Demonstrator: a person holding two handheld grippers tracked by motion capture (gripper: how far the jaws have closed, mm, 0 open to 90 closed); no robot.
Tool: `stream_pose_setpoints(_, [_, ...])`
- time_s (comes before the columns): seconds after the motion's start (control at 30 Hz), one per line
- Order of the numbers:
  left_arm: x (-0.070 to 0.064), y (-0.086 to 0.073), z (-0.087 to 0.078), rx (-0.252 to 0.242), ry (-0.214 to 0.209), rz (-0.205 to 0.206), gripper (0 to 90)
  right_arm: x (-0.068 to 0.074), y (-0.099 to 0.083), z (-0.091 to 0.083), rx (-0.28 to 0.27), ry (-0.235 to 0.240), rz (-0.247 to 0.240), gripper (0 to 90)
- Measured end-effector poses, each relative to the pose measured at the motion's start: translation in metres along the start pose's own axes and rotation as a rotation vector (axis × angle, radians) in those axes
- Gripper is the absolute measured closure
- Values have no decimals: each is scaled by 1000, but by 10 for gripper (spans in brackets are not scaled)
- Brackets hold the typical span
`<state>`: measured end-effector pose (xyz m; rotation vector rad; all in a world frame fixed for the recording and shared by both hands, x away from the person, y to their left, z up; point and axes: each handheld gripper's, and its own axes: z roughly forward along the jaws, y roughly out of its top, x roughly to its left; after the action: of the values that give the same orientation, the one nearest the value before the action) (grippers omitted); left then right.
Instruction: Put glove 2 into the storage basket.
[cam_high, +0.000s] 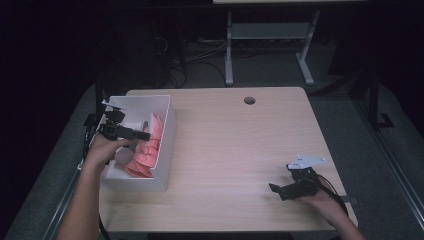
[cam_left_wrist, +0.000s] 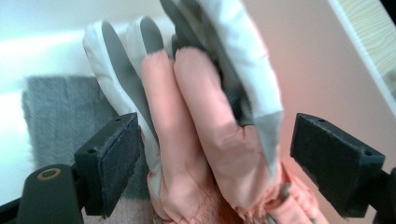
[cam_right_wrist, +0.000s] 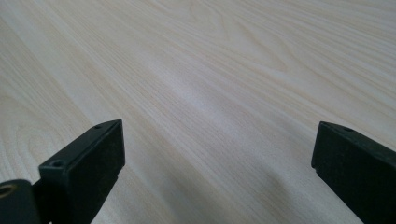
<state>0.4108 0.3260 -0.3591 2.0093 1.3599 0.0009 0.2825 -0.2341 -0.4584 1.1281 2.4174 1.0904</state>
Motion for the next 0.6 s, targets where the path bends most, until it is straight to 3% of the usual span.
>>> stream_pose_setpoints(0.17, [-7, 8, -15, -36, 2, 27, 156, -1, -2, -2, 1, -2, -5, 23])
stream_pose_setpoints(0.3, [-19, 14, -26, -60, 6, 75, 156, -1, -2, -3, -1, -3, 4, 23])
stream_pose_setpoints(0.6, [-43, 26, -39, -100, -25, 151, 157, -1, -2, -2, 1, -2, -4, 23])
